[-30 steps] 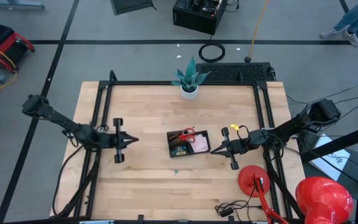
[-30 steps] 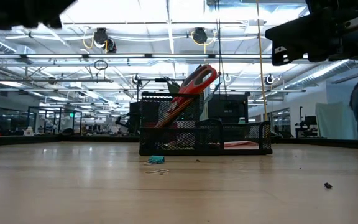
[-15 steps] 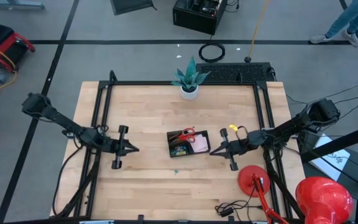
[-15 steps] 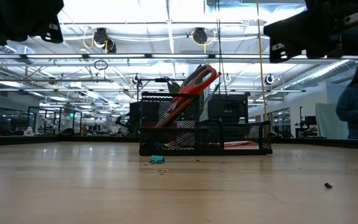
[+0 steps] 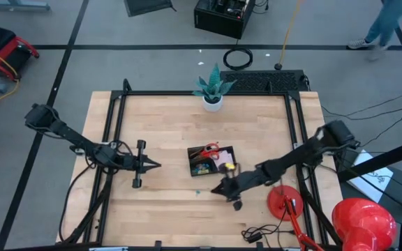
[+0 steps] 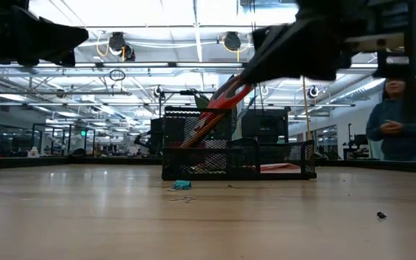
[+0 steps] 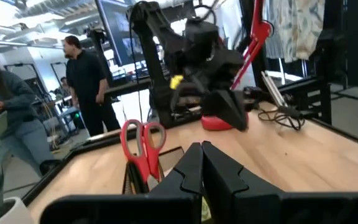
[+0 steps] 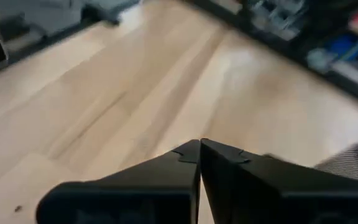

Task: Pick and place office supplies into organizer
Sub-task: Put the blue binder clip into the desk organizer

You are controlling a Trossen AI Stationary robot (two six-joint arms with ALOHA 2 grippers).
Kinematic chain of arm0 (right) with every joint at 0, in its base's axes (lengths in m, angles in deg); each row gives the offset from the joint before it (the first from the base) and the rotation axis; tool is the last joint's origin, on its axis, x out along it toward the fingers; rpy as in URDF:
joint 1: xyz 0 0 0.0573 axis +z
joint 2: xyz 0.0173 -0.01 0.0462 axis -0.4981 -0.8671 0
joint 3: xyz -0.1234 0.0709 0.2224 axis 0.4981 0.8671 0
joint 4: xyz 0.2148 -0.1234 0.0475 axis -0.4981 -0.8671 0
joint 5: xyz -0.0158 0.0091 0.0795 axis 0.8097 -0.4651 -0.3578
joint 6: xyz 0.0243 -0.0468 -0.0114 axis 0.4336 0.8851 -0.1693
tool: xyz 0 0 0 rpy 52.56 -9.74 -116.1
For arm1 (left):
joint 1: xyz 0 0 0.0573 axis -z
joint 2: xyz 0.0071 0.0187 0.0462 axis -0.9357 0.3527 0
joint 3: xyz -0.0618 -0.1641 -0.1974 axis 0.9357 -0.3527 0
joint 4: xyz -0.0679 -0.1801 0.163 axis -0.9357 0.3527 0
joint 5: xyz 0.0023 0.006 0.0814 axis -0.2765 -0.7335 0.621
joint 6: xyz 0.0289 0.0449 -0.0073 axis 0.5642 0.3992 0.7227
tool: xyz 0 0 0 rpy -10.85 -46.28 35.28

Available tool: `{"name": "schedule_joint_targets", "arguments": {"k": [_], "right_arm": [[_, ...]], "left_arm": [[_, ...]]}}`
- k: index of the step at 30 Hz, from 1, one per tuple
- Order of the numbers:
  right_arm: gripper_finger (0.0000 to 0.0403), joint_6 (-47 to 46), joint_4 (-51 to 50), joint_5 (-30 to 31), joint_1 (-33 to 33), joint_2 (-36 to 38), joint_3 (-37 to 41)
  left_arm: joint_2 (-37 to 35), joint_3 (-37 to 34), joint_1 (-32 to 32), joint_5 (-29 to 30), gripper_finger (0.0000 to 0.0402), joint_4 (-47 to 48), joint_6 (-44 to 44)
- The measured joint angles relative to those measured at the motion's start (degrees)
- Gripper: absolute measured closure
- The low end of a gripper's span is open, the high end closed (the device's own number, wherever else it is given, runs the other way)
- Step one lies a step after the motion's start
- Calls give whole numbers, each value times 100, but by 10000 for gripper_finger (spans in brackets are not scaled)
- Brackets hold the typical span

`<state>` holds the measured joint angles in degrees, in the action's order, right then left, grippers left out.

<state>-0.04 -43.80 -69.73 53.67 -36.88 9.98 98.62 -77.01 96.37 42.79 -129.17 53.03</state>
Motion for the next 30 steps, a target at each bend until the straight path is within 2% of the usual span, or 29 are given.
{"name": "schedule_joint_targets", "arguments": {"k": [5,10,13,18,26,30], "right_arm": [[365,-2,-862,-692,-170,-744,-880],[300,565,-1104,-525,-169,-1423,-1535],[259,668,-1574,-566,-222,-1742,-1947],[209,805,-2023,-685,-328,-2119,-2386],[206,543,-2226,-1069,-627,-2175,-2529],[210,417,-2287,-1568,-841,-2160,-2529]], "left_arm": [[2,0,0,-1,383,110,-107],[2,0,0,-1,395,120,-124],[2,0,0,-3,399,158,-123],[2,0,0,-3,383,246,-131],[1,0,0,-3,371,337,-186],[-1,0,0,-5,379,386,-197]]}}
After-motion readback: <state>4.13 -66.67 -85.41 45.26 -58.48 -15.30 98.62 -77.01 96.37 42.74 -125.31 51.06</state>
